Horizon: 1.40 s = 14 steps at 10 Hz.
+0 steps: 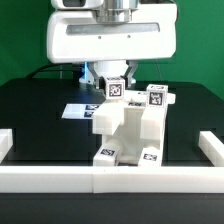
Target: Assemble chair
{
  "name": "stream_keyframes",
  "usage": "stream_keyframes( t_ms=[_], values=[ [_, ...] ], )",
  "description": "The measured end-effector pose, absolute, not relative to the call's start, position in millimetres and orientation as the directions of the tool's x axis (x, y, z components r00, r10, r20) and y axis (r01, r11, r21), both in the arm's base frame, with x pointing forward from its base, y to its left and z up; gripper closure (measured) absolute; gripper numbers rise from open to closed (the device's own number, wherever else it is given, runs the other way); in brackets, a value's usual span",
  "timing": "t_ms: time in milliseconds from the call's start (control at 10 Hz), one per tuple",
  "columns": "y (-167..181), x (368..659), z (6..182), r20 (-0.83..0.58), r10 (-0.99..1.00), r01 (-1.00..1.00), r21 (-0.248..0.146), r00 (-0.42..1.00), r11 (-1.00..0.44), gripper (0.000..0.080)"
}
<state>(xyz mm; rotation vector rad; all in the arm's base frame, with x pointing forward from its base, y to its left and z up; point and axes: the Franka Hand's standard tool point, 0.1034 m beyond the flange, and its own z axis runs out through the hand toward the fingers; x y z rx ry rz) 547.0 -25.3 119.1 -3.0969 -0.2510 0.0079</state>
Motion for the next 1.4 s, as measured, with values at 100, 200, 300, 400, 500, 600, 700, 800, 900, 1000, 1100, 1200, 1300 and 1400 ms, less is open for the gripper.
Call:
stream_keyframes(
  t_ms=[100,200,300,400,500,600,700,800,900,1000,1100,1200,1300,1400],
  values=[
    [-25.3,547.0,119.3,-0.003,0.143,0.143,-0.035,0.99,-0.989,0.0511],
    [-25.3,547.0,119.3,-0.003,0.143,0.143,-0.035,0.99,-0.989,0.0511],
    [-25.1,547.1,119.3,-0.004,0.106,0.105,-0.035,0.994,-0.994,0.0511],
    [-24.7,547.1,119.4,-0.006,0.035,0.035,-0.035,0.999,-0.999,0.0511],
    [-24.4,547.1,119.4,-0.008,-0.028,-0.029,-0.034,1.0,-0.999,0.0511],
    [-23.9,547.2,119.4,-0.011,-0.099,-0.099,-0.034,0.995,-0.994,0.0511],
    [-23.5,547.2,119.4,-0.013,-0.168,-0.168,-0.033,0.986,-0.985,0.0511],
    [-23.3,547.2,119.4,-0.015,-0.226,-0.226,-0.033,0.974,-0.973,0.0511],
    [-23.0,547.2,119.4,-0.017,-0.281,-0.281,-0.032,0.96,-0.959,0.0511],
    [-22.7,547.2,119.4,-0.02,-0.36,-0.36,-0.031,0.933,-0.932,0.0511],
    [-22.7,547.2,119.4,-0.021,-0.411,-0.411,-0.029,0.912,-0.911,0.0511],
    [-22.5,547.2,119.3,-0.023,-0.453,-0.453,-0.029,0.891,-0.891,0.0511],
    [-22.1,547.2,119.3,-0.025,-0.528,-0.528,-0.027,0.849,-0.849,0.0511],
    [-21.8,547.2,119.3,-0.027,-0.581,-0.582,-0.025,0.813,-0.813,0.0511]
  ],
)
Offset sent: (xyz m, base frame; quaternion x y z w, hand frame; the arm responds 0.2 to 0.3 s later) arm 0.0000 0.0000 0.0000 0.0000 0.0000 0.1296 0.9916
